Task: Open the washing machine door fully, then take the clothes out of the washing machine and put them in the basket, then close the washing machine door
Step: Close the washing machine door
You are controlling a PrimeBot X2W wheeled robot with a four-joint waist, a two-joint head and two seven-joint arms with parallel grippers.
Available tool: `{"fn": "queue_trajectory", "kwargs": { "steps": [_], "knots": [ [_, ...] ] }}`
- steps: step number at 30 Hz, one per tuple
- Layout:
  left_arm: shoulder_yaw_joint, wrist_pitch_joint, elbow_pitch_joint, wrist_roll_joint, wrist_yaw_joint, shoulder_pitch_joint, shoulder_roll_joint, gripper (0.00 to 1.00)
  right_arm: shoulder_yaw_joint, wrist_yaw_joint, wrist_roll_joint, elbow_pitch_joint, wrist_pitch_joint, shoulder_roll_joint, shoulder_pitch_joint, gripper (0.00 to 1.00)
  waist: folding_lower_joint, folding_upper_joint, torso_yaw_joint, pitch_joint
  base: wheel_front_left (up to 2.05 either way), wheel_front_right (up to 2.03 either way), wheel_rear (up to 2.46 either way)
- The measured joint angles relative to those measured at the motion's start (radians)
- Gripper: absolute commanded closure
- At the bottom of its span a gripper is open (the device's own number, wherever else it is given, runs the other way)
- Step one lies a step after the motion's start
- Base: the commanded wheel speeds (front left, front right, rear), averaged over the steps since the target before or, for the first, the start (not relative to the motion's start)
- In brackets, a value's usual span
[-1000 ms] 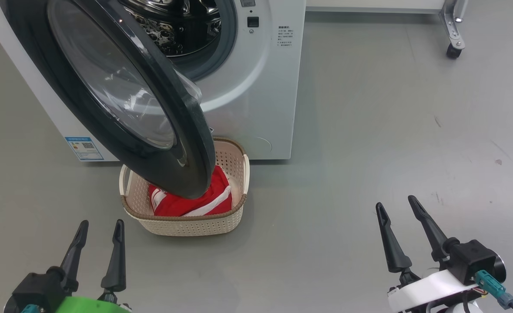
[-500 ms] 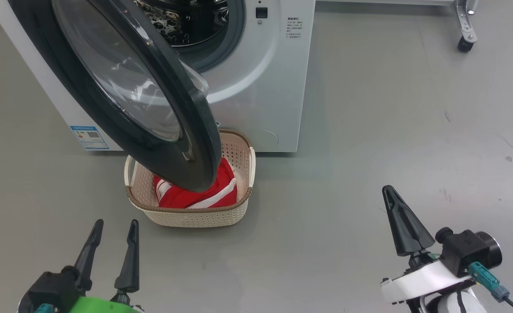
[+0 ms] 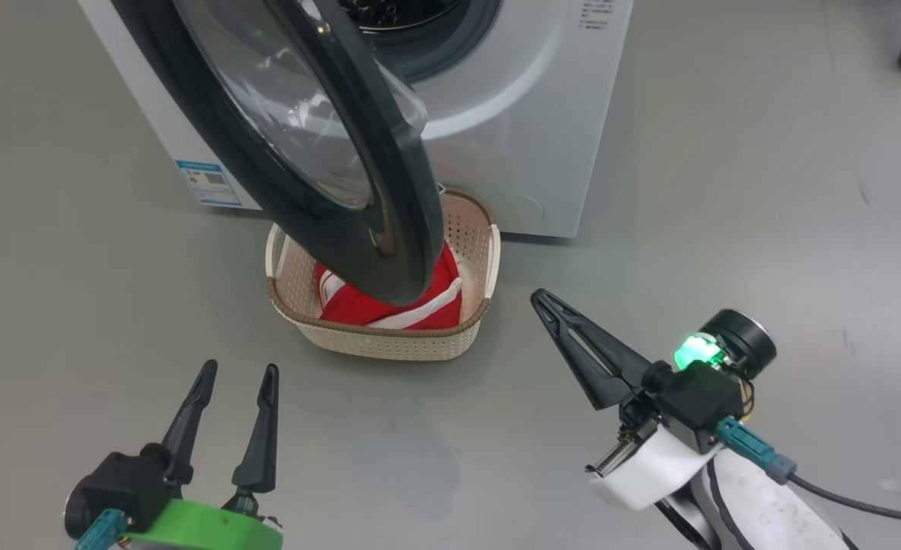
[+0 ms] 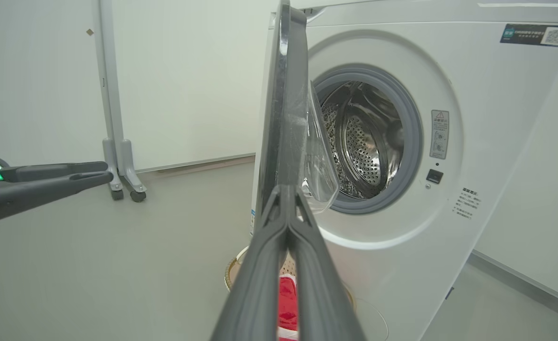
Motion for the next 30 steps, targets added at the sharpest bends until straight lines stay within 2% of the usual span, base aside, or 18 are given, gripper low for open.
{"fn": "queue_trajectory", "kwargs": {
  "steps": [10, 20, 30],
  "knots": [
    [-0.044, 0.000, -0.011, -0.003, 0.000, -0.058, -0.016, 0.00, 0.118, 0.000, 0.018, 0.095, 0.000, -0.016, -0.155, 1.00, 0.0000, 0.0000, 0.094, 0.063, 0.00, 0.00, 0.00],
    [-0.102, 0.000, -0.012, -0.009, 0.000, -0.100, -0.036, 0.00, 0.173, 0.000, 0.058, 0.192, 0.001, -0.020, -0.295, 1.00, 0.0000, 0.0000, 0.185, 0.131, 0.00, 0.00, 0.00],
    [-0.104, 0.000, -0.011, -0.017, 0.000, -0.122, -0.045, 0.00, 0.189, 0.000, 0.091, 0.273, 0.001, -0.019, -0.392, 1.00, 0.0000, 0.0000, 0.246, 0.186, 0.00, 0.00, 0.00]
  ]
}}
